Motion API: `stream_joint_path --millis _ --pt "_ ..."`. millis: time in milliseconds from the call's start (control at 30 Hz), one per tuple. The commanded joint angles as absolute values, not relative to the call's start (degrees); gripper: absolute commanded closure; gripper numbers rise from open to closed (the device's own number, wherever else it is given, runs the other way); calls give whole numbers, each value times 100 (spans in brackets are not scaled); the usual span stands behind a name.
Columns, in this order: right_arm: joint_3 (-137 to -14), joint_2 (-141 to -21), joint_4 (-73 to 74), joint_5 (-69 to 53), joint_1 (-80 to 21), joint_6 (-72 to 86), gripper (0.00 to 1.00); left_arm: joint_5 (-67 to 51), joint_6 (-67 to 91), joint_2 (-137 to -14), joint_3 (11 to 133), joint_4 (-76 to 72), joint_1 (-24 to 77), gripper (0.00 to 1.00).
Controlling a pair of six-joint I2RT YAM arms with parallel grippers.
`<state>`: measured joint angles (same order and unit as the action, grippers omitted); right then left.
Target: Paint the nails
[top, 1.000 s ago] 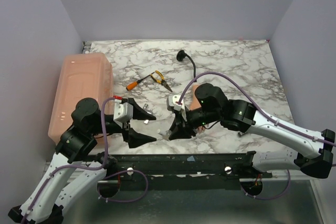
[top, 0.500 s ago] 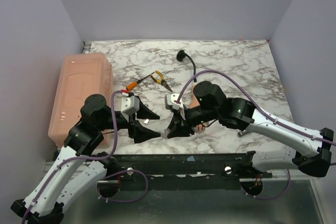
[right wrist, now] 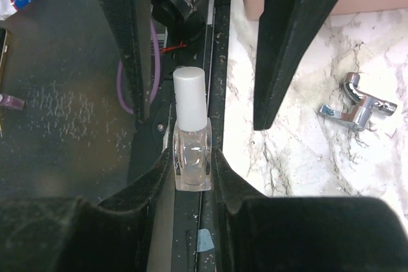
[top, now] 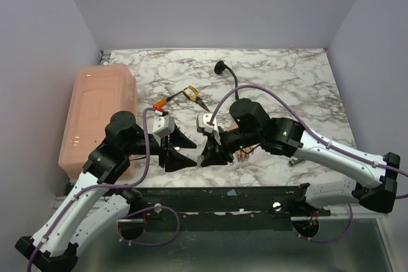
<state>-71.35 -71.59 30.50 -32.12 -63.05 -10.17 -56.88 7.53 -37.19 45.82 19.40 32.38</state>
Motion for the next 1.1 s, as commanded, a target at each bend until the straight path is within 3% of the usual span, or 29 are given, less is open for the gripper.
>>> stream_joint_path --millis 0,200,333,667,833,1067 --pt "-7397 -7205 2954 -2970 -6334 -1129 100 -5941 667 -3648 4482 1863 3268 40" --pt "-7479 -7257 2949 -2894 -6330 -1195 100 -5864 668 -3641 4448 1863 3270 42" --pt "-7506 -7319 2931 -2900 -6335 -1211 100 -5858 652 -3726 4438 1871 3278 51" --pt "-7429 -7265 2708 -2828 -6333 -1152 100 -5758 588 -3801 4501 2017 3286 100" --pt "-7293 -7183 2385 -2422 -6334 -1040 100 -5378 882 -3833 4562 2031 3292 100" --pt "-6987 -7196 1800 -1185 -6336 -925 100 -3925 2481 -4052 4980 2107 3302 100"
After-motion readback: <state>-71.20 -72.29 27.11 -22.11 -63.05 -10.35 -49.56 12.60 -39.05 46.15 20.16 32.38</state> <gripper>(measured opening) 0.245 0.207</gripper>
